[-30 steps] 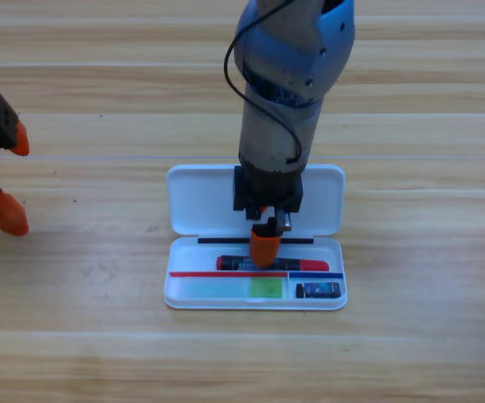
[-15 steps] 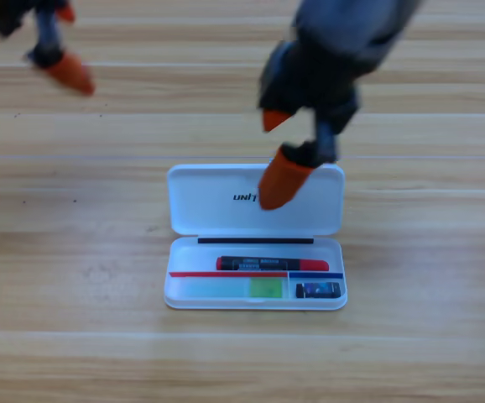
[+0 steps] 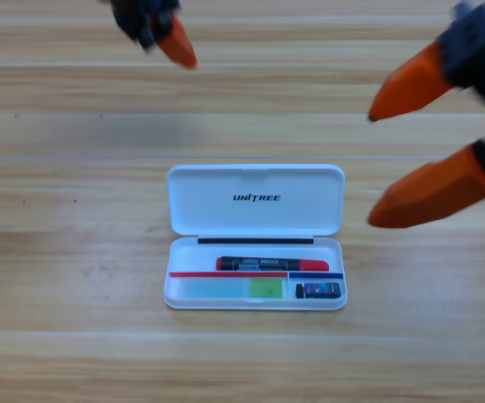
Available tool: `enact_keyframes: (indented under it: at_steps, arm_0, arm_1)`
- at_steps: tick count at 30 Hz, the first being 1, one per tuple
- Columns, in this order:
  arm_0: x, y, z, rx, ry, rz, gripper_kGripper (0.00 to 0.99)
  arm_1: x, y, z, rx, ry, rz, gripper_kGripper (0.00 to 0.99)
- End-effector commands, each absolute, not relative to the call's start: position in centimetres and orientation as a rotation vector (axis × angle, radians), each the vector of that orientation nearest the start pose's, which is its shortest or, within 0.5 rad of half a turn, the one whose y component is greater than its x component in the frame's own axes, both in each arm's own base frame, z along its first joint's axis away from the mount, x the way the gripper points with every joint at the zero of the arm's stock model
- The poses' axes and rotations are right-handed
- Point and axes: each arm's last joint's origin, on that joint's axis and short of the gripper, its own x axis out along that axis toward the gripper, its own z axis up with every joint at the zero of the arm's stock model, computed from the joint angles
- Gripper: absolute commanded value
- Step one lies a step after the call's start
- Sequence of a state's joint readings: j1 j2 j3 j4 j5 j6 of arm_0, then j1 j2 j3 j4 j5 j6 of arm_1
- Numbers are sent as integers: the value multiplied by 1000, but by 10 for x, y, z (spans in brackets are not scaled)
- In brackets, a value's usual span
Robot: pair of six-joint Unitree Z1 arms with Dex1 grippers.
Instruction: Clean up eraser and pencils
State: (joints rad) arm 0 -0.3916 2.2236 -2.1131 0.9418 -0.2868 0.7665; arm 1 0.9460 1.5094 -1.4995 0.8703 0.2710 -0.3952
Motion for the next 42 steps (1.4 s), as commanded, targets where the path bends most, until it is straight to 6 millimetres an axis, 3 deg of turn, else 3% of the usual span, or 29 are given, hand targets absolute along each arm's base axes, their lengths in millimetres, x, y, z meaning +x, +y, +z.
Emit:
enact_keyframes:
  at_steps: [1, 7, 14, 18, 27, 32, 37, 42]
  arm_0:
    - [460, -209, 245, 640, 930, -1094, 0]
    - [442, -224, 206, 601, 984, -1278, 0]
    - [423, -244, 185, 576, 1023, -1392, 0]
    - [413, -253, 187, 579, 1029, -1425, 0]
    - [384, -263, 222, 601, 1000, -1470, 0]
    - [368, -264, 232, 615, 996, -1487, 0]
    - [356, -265, 230, 625, 1016, -1508, 0]
    - [347, -270, 214, 659, 1030, -1518, 0]
  arm_1:
    - [132, 220, 412, -621, 641, 1349, 990]
    - [132, 220, 412, -615, 634, 1356, 990]
    - [130, 219, 413, -594, 637, 1393, 990]
    - [129, 219, 410, -596, 645, 1397, 990]
    - [129, 221, 402, -592, 657, 1410, 990]
    - [129, 221, 401, -593, 661, 1410, 990]
    - [130, 221, 401, -593, 659, 1410, 990]
    - [130, 221, 402, -590, 655, 1409, 990]
